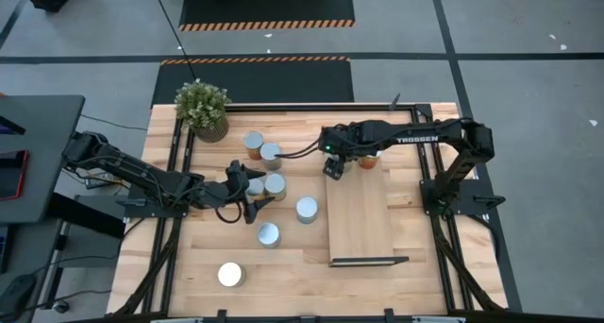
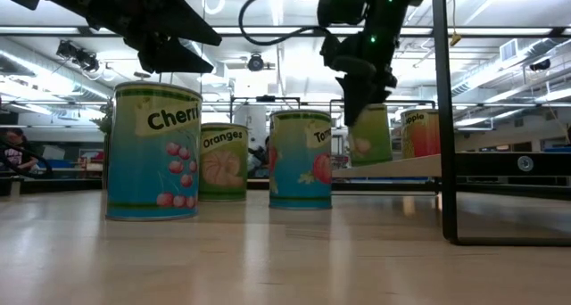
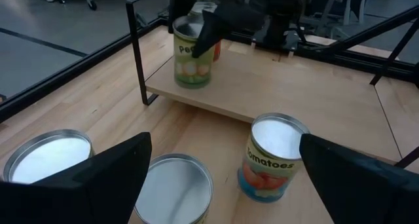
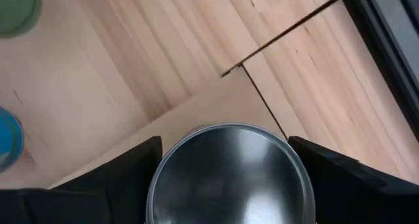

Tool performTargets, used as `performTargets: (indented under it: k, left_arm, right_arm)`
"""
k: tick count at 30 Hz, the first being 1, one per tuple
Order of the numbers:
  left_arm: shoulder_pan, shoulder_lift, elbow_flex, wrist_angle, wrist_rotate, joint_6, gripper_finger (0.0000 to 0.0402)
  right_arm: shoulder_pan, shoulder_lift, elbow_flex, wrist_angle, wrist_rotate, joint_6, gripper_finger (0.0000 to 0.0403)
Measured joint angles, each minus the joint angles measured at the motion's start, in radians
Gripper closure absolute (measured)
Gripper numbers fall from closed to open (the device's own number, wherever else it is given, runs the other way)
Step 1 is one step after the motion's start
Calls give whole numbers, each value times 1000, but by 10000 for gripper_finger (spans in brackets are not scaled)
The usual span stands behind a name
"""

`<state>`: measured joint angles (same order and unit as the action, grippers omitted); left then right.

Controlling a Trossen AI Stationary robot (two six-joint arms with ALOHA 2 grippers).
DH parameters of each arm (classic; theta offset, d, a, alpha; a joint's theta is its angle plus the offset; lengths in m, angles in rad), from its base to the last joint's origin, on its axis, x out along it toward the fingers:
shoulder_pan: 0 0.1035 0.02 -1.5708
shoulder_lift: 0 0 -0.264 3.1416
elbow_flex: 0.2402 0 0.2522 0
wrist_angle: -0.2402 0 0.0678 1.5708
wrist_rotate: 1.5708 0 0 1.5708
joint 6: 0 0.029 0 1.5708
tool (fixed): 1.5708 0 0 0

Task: Pick and place cans onto a shelf
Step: Put the canned pears on the shelf

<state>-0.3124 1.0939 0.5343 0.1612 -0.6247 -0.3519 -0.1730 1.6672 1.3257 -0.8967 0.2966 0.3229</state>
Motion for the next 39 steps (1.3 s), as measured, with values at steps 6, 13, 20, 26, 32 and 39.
performTargets:
  k: [6,13,20,26,32,39]
  left_arm:
    - [0,0,0,0,0,0,6]
    - [0,0,0,0,0,-1,6]
    - [0,0,0,-1,0,-1,6]
    - [0,0,0,-1,0,-1,6]
    - [0,0,0,-1,0,-1,6]
    - [0,0,0,-1,0,-1,6]
  right_arm:
    - [-15,1,-16,35,-10,-7,48]
    - [-14,0,-16,44,-10,-12,43]
    - [-9,-28,-15,48,14,-19,43]
    - [5,-44,-15,44,24,-19,43]
    - [13,-45,-15,43,27,-19,43]
    - [13,-45,-15,41,31,-19,43]
